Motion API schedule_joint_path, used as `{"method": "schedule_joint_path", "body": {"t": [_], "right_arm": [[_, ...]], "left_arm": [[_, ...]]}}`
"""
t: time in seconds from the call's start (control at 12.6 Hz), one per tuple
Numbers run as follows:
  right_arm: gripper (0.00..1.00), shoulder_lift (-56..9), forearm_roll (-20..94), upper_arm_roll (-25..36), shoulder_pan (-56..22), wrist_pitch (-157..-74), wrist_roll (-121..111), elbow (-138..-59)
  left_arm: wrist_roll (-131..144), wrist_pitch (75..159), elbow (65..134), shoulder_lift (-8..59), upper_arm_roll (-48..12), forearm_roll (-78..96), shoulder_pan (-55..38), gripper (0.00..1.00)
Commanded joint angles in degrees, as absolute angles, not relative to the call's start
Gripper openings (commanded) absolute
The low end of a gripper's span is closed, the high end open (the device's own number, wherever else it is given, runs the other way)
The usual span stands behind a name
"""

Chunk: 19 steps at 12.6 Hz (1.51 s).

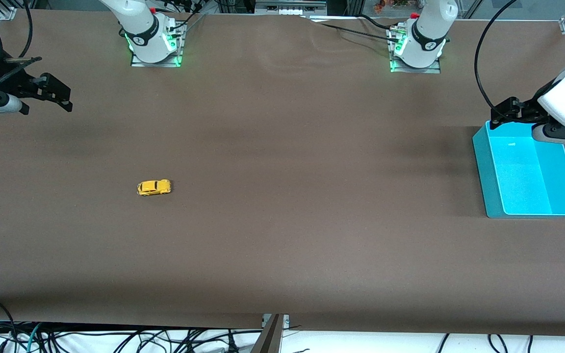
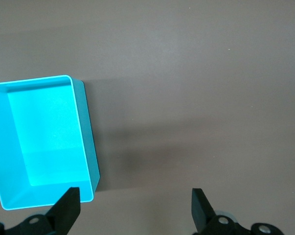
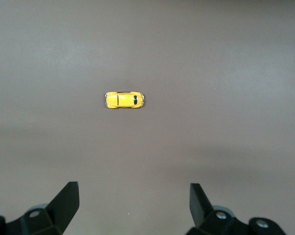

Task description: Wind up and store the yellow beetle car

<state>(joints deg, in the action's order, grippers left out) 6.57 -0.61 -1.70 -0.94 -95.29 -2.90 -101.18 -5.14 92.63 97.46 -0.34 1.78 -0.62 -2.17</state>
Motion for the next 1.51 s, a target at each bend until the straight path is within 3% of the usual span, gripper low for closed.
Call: {"method": "schedule_joint_path", "body": {"t": [0.0,1.43], "right_arm": [[1.0,6.41,0.35,-1.76,-1.14,-93.95,-2.02,-99.75],[1.0,6.59,0.44,-1.85,-1.23,-93.78,-1.93,-99.84]], "left_arm": [[-4.39,91.58,96.59,-0.44,1.49,-2.64,-2.29,1.0],[-4.66,91.76,95.54,1.23,1.85,-2.64,-1.41,1.0]]}}
